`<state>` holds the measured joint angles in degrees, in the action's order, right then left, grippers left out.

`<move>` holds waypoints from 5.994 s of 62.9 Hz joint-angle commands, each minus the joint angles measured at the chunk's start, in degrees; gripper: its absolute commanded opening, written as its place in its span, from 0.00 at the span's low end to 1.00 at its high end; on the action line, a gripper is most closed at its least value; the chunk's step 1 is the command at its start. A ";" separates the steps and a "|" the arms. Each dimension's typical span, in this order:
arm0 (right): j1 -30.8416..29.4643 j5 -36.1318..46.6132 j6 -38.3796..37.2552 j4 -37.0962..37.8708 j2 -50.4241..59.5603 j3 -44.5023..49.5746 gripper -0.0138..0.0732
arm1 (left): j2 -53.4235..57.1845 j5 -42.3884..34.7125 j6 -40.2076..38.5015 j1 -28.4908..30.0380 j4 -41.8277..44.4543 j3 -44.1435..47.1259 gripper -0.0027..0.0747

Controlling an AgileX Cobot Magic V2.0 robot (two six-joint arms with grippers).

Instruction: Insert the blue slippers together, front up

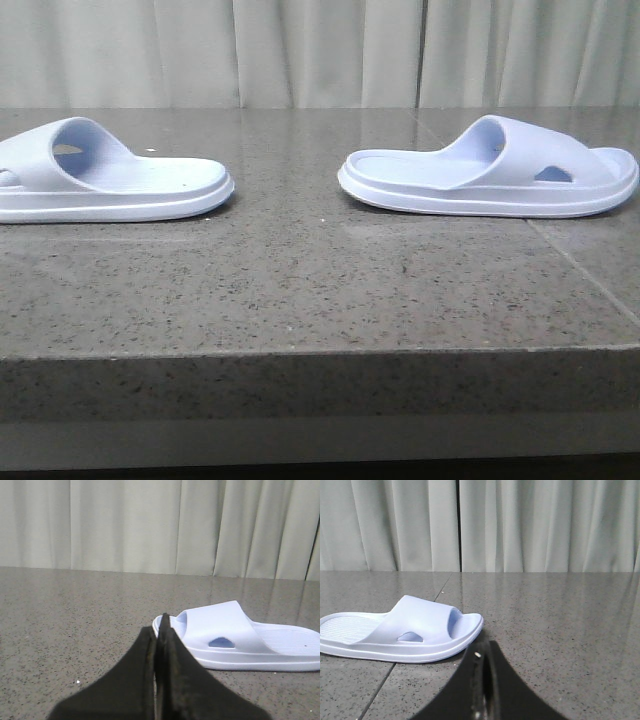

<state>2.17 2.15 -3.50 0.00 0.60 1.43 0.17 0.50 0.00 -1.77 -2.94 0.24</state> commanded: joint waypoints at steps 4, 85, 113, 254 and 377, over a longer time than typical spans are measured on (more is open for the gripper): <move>-0.37 5.88 0.21 0.55 0.94 -0.21 0.08 | 1.01 -6.14 -0.35 -0.34 -0.43 0.24 0.01; -0.37 -29.31 0.26 0.55 -27.33 -33.13 0.08 | -29.30 28.16 0.00 -0.34 -3.24 -36.69 0.01; -0.37 -36.67 0.51 0.55 -28.30 -33.13 0.44 | -32.13 30.91 0.00 -0.34 0.87 -36.69 0.57; -0.37 -36.52 0.51 0.55 -28.30 -33.13 0.73 | -99.39 55.90 44.53 20.02 -60.28 -64.29 0.44; -0.37 -35.45 0.51 0.00 -28.30 -33.13 0.68 | -79.48 54.56 53.94 5.35 -78.66 -49.32 0.01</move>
<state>2.17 -37.85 -3.39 0.00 -27.03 -29.76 -81.29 53.92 53.74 3.95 -77.64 -47.80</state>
